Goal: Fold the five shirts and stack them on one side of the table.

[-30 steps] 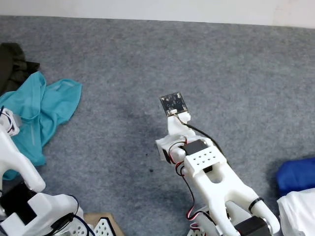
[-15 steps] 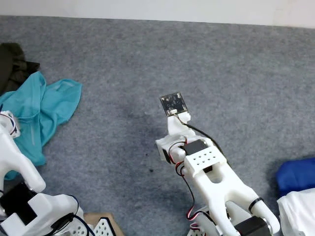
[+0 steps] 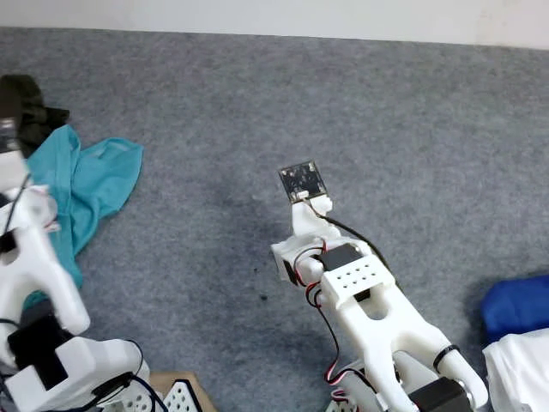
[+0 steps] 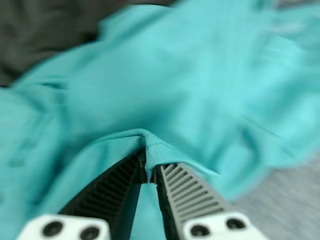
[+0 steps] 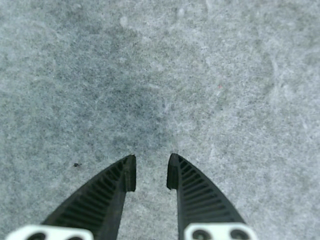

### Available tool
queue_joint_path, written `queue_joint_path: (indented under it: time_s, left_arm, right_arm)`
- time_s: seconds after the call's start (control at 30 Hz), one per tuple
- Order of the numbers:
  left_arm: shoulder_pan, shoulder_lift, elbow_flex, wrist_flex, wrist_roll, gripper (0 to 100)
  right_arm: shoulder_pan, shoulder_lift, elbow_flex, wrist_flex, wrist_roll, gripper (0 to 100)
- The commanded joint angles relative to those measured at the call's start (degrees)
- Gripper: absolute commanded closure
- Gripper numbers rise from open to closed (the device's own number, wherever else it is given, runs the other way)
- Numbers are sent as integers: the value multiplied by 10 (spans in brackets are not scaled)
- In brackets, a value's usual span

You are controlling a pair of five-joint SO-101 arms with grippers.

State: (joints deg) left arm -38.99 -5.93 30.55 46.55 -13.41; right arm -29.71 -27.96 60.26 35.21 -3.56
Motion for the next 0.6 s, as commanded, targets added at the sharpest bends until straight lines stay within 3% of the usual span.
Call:
queue_joint_path:
  time_s: [0.0, 0.2, 0.57]
  left_arm:
    - [101, -10, -61, 85, 56, 993]
    - [307, -10, -174, 200, 164, 993]
    - [654, -9, -385, 275, 261, 993]
  right_arm:
    - [7, -15, -1, -9, 0, 880]
    - [43, -17, -5, -9, 0, 880]
    - [99, -21, -8, -9, -4, 880]
